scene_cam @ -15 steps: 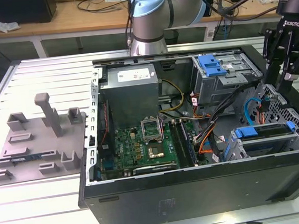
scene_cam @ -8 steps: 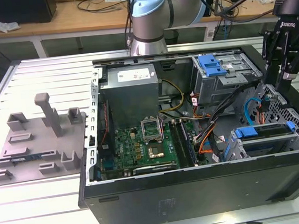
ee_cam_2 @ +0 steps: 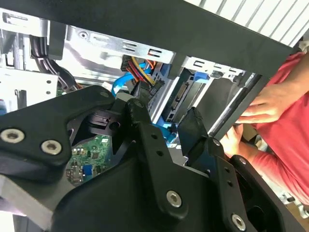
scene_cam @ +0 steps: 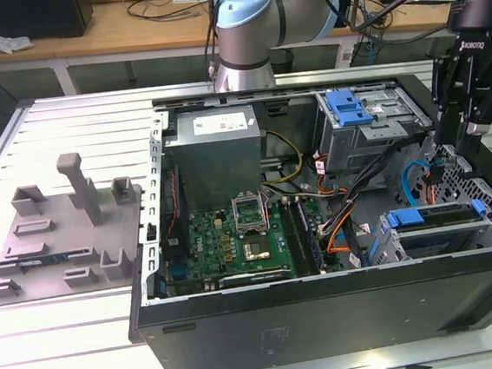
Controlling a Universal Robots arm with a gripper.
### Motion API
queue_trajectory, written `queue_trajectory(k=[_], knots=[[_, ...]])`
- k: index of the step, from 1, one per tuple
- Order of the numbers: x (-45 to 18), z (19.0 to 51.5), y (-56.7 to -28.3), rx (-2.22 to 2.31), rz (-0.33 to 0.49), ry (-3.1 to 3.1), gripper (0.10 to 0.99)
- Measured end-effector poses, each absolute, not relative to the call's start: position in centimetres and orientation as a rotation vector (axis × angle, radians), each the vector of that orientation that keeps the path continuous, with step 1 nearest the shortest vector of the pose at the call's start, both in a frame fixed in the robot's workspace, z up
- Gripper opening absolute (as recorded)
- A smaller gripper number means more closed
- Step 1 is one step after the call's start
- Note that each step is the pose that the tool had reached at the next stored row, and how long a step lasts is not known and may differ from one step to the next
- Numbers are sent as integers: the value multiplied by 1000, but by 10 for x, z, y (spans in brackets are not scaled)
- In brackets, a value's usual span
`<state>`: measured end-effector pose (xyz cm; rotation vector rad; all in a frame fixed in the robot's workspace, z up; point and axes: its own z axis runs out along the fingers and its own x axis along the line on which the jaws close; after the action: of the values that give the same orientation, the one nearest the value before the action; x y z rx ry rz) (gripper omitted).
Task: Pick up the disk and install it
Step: 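Insert the first disk wire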
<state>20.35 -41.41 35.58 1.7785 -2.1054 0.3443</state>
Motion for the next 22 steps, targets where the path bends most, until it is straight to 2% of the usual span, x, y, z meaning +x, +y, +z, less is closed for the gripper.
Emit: queue_trajectory(k=[10,12,14,22], knots=[[204,344,-403,1728,407,-2078,514],[204,343,-402,1719,418,-2073,498],[204,341,-399,1707,433,-2066,365],[204,329,-395,1670,473,-2048,365]])
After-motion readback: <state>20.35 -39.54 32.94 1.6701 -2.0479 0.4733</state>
